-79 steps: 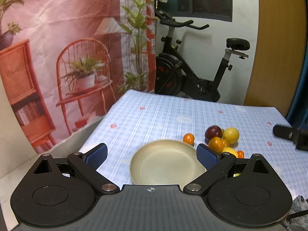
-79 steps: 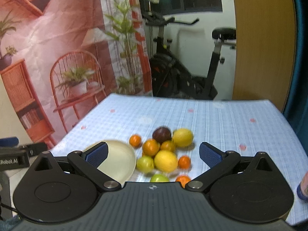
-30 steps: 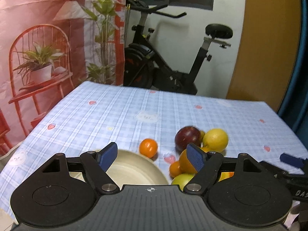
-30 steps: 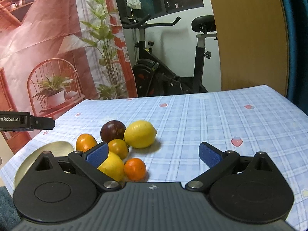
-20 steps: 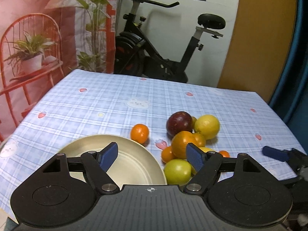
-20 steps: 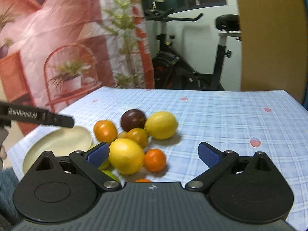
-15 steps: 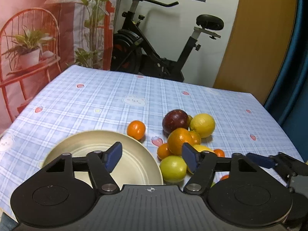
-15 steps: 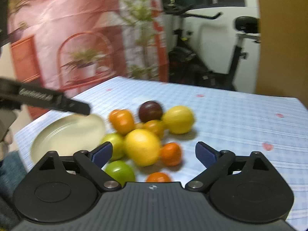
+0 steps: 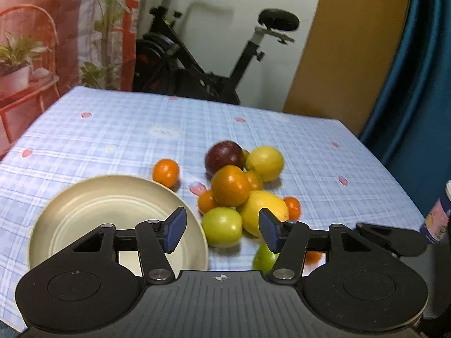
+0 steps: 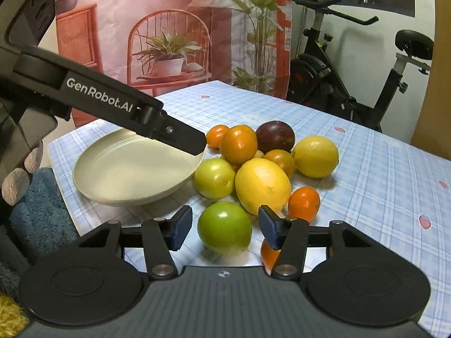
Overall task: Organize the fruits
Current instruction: 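Move the left gripper down toward the green apple beside the plate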
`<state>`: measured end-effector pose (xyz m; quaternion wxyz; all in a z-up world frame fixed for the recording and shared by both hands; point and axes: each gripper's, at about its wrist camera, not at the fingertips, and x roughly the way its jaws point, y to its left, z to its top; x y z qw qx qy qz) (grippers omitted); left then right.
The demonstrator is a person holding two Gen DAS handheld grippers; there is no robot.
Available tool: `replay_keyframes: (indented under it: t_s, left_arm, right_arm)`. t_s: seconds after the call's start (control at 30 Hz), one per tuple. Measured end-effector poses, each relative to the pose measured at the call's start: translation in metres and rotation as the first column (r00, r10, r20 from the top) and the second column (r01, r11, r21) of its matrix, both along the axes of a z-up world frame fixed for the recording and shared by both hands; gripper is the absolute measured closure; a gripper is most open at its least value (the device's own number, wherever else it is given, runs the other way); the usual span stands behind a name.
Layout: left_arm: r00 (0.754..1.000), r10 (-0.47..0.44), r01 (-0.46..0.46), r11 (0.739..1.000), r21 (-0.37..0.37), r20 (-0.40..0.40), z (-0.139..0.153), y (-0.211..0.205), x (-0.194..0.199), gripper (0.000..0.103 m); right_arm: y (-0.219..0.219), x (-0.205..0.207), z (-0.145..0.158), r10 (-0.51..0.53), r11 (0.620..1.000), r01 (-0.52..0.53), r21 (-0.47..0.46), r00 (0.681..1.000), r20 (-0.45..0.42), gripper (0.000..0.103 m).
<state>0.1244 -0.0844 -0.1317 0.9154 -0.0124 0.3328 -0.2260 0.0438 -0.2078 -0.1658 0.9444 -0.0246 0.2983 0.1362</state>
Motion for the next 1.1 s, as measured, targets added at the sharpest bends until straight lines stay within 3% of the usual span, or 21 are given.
replay_keyframes:
  t_s: [0.17, 0.57, 0.9, 1.03, 1.1]
  left_arm:
    - [0.997, -0.02, 0.021, 1.0, -0.004, 0.071, 0.004, -0.006, -0.007, 0.043]
    - [0.996, -0.058, 0.06, 0.998, 0.031, -0.074, -0.011, -0.01, 0.005, 0.043]
    - [0.98, -0.18, 0.185, 0.981, 0.05, -0.089, -0.016, -0.026, -0.003, 0.043]
    - [0.974, -0.194, 0.198, 0.98, 0.017, -0.12, -0.02, -0.024, -0.001, 0.058]
    - [0.97, -0.204, 0.207, 0.978, 0.007, -0.13, -0.021, -0.024, -0.001, 0.059]
  right_arm:
    - [0.001, -0.002, 0.0, 0.006, 1.0, -0.006, 0.003, 1.0, -0.015, 0.05]
    - [0.006, 0.0, -0.005, 0.008, 1.0, -0.009, -0.019, 0.999, -0.042, 0.05]
    - [0.007, -0.003, -0.004, 0.021, 1.0, -0.021, 0.004, 0.999, -0.026, 0.05]
    - [0.006, -0.003, -0.004, 0.02, 1.0, -0.02, 0.012, 0.999, -0.026, 0.05]
    - [0.007, -0.003, -0.003, 0.022, 1.0, -0.022, 0.013, 0.999, -0.024, 0.05]
